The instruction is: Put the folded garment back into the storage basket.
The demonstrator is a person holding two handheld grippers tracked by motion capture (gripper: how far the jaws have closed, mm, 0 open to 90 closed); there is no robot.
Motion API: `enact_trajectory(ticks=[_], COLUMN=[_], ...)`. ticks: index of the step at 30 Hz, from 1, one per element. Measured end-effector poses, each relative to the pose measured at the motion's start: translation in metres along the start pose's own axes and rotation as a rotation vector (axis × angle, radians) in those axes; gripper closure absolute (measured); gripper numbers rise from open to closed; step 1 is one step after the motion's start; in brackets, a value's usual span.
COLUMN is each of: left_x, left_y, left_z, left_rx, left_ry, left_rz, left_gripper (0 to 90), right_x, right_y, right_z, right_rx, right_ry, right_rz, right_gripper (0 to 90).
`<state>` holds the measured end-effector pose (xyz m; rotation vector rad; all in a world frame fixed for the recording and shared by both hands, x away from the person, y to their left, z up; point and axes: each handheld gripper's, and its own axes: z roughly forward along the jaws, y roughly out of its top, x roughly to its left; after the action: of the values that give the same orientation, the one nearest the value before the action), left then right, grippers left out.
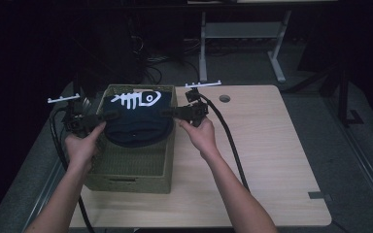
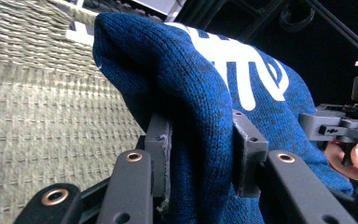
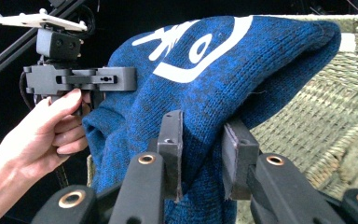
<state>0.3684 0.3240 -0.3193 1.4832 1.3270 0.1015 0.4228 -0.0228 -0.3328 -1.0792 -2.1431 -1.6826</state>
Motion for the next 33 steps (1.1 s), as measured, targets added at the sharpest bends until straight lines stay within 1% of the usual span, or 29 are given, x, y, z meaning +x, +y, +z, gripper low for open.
enact_trajectory(ticks=[2,8,12,14,16,21,23,25,28,31,33], left_x=[0.003,0.013,0.023,0.027,0.031,0.035,0.036,0.036,0.037,0.040,0.041], left_y=[0.001,-0.001,-0.006,-0.007,-0.008,-0.010,-0.011,-0.012,-0.013,-0.014,-0.014], left_z=[-0.001,-0.006,-0.008,-0.009,-0.009,-0.009,-0.008,-0.008,-0.007,-0.006,-0.006], left_rx=[0.003,0.009,0.009,0.015,0.020,0.028,0.032,0.035,0.042,0.051,0.058], left_ry=[0.006,0.025,0.036,0.041,0.044,0.063,0.077,0.096,0.103,0.104,0.119], left_rz=[-0.010,-0.020,-0.041,-0.046,-0.056,-0.055,-0.055,-0.040,-0.041,-0.055,-0.047], left_gripper=[64.4,64.4,64.3,64.3,64.3,63.6,63.3,63.6,63.5,62.9,62.8], right_x=[0.001,0.000,0.000,0.000,0.001,0.000,0.000,0.000,-0.001,-0.003,-0.005], right_y=[0.000,-0.003,-0.006,-0.008,-0.009,-0.012,-0.014,-0.015,-0.019,-0.023,-0.025], right_z=[0.004,0.018,0.028,0.033,0.036,0.043,0.045,0.047,0.050,0.053,0.056], right_rx=[0.002,0.009,0.022,0.032,0.039,0.047,0.052,0.058,0.057,0.067,0.067], right_ry=[0.002,0.004,-0.015,-0.019,-0.021,-0.039,-0.044,-0.048,-0.050,-0.055,-0.056], right_rz=[0.004,0.014,0.015,0.008,0.011,0.009,0.011,0.005,0.007,0.020,0.031], right_gripper=[71.8,71.8,71.8,71.8,71.8,71.7,71.7,71.5,71.5,71.5,71.5])
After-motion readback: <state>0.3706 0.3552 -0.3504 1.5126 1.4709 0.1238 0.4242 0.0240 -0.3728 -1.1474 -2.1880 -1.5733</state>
